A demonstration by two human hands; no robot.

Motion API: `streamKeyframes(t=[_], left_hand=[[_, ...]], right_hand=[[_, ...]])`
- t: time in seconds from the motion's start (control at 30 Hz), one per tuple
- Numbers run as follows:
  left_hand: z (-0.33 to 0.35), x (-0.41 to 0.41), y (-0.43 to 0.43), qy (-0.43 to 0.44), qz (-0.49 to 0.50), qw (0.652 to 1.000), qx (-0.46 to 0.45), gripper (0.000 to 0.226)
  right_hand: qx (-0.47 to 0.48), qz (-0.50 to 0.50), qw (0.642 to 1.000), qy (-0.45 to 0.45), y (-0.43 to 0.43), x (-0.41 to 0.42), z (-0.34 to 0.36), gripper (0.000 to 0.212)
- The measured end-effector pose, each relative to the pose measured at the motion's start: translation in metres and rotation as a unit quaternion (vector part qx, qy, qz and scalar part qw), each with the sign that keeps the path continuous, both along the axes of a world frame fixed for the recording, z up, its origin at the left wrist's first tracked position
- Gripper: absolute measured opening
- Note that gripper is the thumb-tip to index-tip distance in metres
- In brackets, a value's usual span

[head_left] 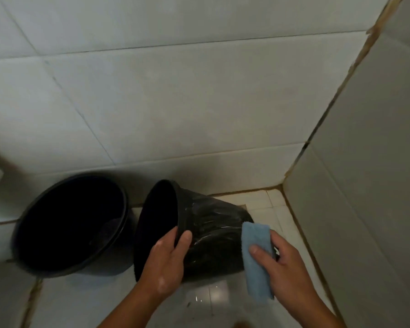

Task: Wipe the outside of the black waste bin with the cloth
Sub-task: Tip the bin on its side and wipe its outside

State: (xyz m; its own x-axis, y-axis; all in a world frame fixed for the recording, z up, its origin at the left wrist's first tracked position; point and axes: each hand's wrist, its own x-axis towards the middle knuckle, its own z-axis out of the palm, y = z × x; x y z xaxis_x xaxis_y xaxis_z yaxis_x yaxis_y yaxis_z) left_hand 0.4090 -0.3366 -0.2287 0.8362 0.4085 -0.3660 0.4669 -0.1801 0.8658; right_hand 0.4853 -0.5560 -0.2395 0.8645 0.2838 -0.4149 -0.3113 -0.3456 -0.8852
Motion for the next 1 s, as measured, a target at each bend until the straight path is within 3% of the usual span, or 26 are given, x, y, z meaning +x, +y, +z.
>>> streamKeyframes(t=[0.17,0.3,0.4,0.53,0.73,0.9,1.0], left_hand=[[-0.018,-0.031,0.008,0.029,0.212,0.958,-0.191,0.033],[-0.036,-0.045,0.011,0.047,0.310,0.921,-0.231,0.045],[-0.046,-0.049,0.016,0.039,0.332,0.916,-0.220,0.044],[-0.057,-0.048,0.030,0.010,0.342,0.914,-0.219,0.021],[-0.066,-0.044,0.032,0.013,0.317,0.930,-0.187,0.029],[-0.069,-0.047,0.021,-0.002,0.281,0.953,-0.108,0.034],[-0.069,-0.044,0.018,0.000,0.261,0.962,-0.078,0.022]], right_hand=[[-0.043,0.064,0.996,-0.049,0.016,-0.005,-0.001,0.030],[-0.086,0.102,0.987,-0.090,0.028,-0.004,-0.008,0.037],[-0.106,0.122,0.978,-0.133,0.037,-0.001,-0.012,0.038],[-0.159,0.169,0.951,-0.203,0.047,0.010,-0.021,0.036],[-0.260,0.204,0.897,-0.293,0.059,0.031,-0.035,0.043],[-0.329,0.228,0.871,-0.286,0.075,0.039,-0.052,0.045],[-0.359,0.216,0.866,-0.271,0.087,0.034,-0.070,0.047]])
